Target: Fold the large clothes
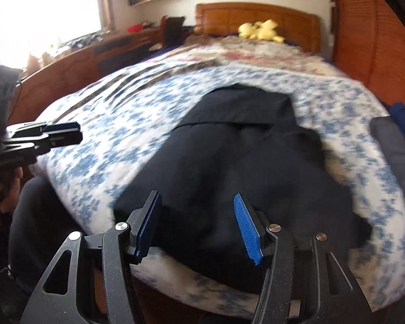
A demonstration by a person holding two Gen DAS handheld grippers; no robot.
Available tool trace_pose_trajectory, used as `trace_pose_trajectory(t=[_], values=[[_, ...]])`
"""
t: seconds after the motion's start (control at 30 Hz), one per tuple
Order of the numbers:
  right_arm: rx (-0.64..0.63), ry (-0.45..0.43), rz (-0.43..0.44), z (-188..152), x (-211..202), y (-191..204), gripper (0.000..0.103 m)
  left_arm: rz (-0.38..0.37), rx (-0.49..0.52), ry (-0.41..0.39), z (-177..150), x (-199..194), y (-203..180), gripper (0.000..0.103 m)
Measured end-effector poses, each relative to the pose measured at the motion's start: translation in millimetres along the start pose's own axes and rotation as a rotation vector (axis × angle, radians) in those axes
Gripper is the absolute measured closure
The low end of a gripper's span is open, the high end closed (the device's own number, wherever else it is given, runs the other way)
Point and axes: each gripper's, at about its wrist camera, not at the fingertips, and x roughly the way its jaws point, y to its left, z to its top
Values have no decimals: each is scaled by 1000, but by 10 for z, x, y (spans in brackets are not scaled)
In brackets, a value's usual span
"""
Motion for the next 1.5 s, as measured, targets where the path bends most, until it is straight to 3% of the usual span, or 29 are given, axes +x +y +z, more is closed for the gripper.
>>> trace_pose_trajectory(t=[0.2, 0.4, 0.53, 0.8, 0.93, 1.1, 1.3, 1.5], values=[[108, -20, -127, -121, -268, -523, 47, -33, 56, 4, 236, 379, -52, 66], [188, -32, -177, -233, -416, -745, 47, -54, 130, 16, 557, 795, -148, 66], [240, 8, -180, -348, -338, -824, 45, -46, 150, 27, 752, 1046, -137, 66], [327, 80, -159, -487, -27, -1036, 20, -19, 154, 76, 950, 1496, 10, 66], [377, 90, -83, -526, 64, -1092, 19, -7, 127, 111, 1014, 1728, 118, 66], [346, 78, -29, -498, 126, -1027, 19, 0, 94, 144, 1110, 1938, 199, 64], [332, 72, -8, -450, 203, -979, 23, 60, 120, 167, 1131, 2197, 190, 45], [344, 67, 23, -455, 254, -997, 29, -17, 53, 210, 1182, 2340, 310, 45]])
